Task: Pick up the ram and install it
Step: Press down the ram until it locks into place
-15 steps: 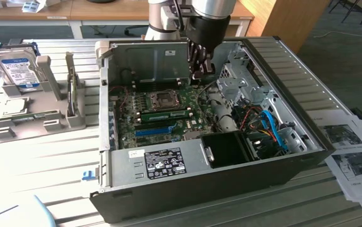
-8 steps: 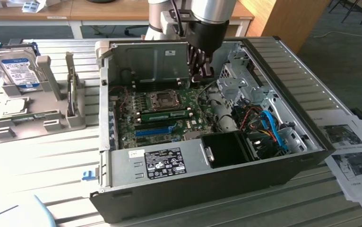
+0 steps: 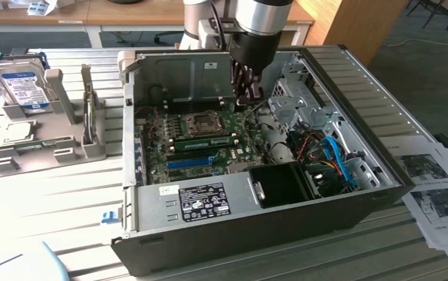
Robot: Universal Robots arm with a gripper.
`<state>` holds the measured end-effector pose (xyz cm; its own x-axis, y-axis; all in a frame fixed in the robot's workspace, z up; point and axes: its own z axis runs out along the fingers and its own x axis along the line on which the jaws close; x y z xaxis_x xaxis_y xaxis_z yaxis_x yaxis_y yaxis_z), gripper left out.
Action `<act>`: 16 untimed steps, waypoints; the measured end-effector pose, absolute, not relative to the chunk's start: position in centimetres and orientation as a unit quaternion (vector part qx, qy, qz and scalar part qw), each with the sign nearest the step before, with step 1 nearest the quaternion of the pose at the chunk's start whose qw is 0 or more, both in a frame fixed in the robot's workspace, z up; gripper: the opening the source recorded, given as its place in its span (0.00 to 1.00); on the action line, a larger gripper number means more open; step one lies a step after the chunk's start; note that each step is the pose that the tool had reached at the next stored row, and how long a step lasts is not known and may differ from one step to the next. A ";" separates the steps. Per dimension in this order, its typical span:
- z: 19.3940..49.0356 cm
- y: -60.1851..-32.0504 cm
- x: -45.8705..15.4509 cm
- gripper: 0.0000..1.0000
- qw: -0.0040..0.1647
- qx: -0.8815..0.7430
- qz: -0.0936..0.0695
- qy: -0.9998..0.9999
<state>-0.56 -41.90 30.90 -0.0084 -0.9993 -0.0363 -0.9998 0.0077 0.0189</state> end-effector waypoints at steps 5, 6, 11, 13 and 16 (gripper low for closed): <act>30.4 -41.9 -0.6 0.10 0.006 -0.704 0.019 0.710; 30.3 -41.9 -0.6 0.10 0.006 -0.704 0.019 0.710; 29.9 -41.9 -0.6 0.10 0.006 -0.704 0.019 0.710; 29.8 -41.9 -0.6 0.10 0.006 -0.704 0.019 0.710; 29.6 -41.9 -0.6 0.10 0.006 -0.704 0.019 0.710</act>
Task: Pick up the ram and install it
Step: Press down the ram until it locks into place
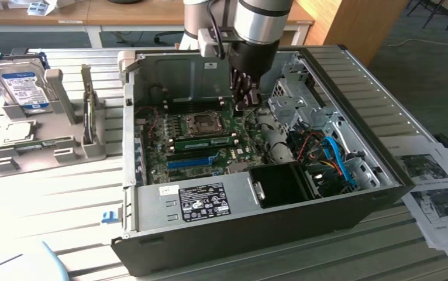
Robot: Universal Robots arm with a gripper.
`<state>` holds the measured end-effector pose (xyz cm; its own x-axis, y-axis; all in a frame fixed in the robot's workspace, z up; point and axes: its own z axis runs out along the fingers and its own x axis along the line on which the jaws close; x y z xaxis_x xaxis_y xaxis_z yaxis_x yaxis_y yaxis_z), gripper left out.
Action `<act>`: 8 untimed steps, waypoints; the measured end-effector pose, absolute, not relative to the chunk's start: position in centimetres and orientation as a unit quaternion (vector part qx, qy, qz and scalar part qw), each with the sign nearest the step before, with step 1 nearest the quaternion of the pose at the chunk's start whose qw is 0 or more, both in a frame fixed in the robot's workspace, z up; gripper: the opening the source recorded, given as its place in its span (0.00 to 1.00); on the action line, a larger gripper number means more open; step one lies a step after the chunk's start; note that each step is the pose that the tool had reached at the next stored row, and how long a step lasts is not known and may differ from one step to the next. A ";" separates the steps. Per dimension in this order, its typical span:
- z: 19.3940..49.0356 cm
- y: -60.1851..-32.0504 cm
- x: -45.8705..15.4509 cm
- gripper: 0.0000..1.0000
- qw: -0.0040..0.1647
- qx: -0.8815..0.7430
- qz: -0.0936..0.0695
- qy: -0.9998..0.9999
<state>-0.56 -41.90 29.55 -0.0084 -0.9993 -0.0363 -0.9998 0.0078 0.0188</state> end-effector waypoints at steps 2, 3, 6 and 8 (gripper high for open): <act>29.4 -41.9 -0.6 0.10 0.006 -0.704 0.019 0.710; 29.3 -41.9 -0.6 0.10 0.006 -0.704 0.019 0.710; 28.9 -41.9 -0.6 0.10 0.006 -0.704 0.020 0.710; 28.6 -41.9 -0.6 0.10 0.006 -0.704 0.019 0.710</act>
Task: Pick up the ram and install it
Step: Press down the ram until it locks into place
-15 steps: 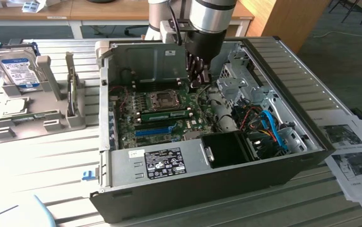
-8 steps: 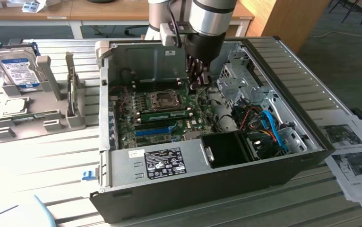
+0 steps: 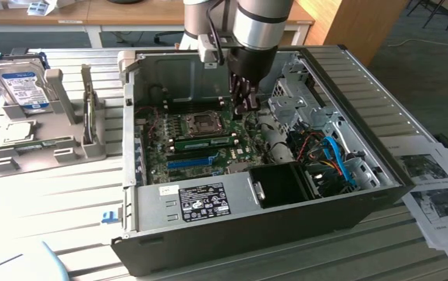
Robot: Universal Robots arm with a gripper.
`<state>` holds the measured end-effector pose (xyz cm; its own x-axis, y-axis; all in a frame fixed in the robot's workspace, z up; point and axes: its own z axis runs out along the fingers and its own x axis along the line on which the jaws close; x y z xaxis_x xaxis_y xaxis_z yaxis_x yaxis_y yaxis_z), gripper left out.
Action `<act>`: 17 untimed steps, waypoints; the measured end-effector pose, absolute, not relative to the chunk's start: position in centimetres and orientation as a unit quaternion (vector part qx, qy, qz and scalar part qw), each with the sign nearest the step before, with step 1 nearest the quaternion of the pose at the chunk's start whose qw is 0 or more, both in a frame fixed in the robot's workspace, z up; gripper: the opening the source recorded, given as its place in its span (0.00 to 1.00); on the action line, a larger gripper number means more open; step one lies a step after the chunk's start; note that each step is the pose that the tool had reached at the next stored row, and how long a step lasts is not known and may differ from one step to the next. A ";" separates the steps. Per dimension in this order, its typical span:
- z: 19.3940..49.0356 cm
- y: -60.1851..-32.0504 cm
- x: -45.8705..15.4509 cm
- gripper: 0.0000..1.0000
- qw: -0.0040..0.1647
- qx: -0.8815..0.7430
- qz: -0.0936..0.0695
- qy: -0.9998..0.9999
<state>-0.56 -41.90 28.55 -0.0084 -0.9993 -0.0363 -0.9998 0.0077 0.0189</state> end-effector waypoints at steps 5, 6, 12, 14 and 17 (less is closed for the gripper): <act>27.6 -41.9 -0.6 0.10 0.006 -0.704 0.019 0.710; 27.5 -41.9 -0.6 0.10 0.006 -0.704 0.019 0.710; 26.9 -41.9 -0.6 0.10 0.006 -0.704 0.019 0.710; 26.9 -41.9 -0.6 0.10 0.006 -0.704 0.019 0.710; 26.9 -41.9 -0.6 0.10 0.006 -0.704 0.019 0.710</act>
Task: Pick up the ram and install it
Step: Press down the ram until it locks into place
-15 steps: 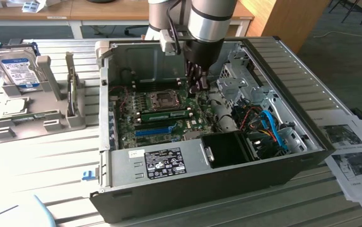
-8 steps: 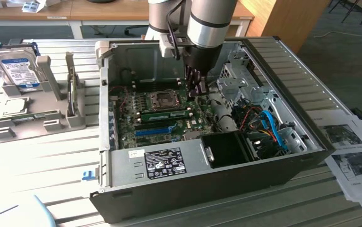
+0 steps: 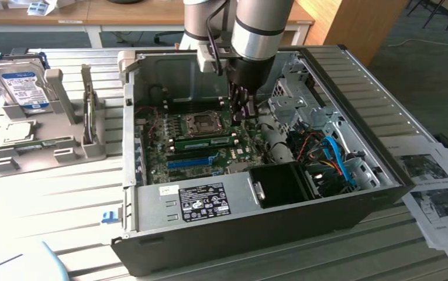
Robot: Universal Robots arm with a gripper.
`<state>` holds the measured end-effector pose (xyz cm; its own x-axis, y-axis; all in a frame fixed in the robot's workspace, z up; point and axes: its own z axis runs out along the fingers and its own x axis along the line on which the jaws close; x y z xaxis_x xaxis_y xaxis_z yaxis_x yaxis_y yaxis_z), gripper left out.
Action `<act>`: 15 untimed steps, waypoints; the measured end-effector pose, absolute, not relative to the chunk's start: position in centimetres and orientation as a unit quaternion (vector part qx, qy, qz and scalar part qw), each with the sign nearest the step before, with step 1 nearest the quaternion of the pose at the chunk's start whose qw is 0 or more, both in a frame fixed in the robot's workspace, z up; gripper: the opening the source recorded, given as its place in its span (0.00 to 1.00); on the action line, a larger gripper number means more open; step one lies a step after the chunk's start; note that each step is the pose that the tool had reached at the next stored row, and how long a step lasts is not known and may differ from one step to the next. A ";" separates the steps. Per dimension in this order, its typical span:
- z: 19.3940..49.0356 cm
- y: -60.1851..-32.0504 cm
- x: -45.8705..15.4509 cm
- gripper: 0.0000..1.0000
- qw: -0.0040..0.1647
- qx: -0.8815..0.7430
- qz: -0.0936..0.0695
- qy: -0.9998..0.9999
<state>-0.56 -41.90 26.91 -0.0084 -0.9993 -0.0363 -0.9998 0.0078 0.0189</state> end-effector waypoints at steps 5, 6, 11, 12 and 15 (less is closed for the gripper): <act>26.9 -41.9 -0.6 0.10 0.006 -0.704 0.019 0.710; 26.8 -41.9 -0.6 0.10 0.006 -0.704 0.020 0.710; 26.1 -41.9 -0.6 0.10 0.006 -0.704 0.019 0.710; 25.9 -41.9 -0.6 0.10 0.006 -0.704 0.019 0.710; 25.6 -41.9 -0.6 0.10 0.006 -0.704 0.019 0.710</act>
<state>-0.56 -41.90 25.56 -0.0084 -0.9993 -0.0363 -0.9998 0.0077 0.0188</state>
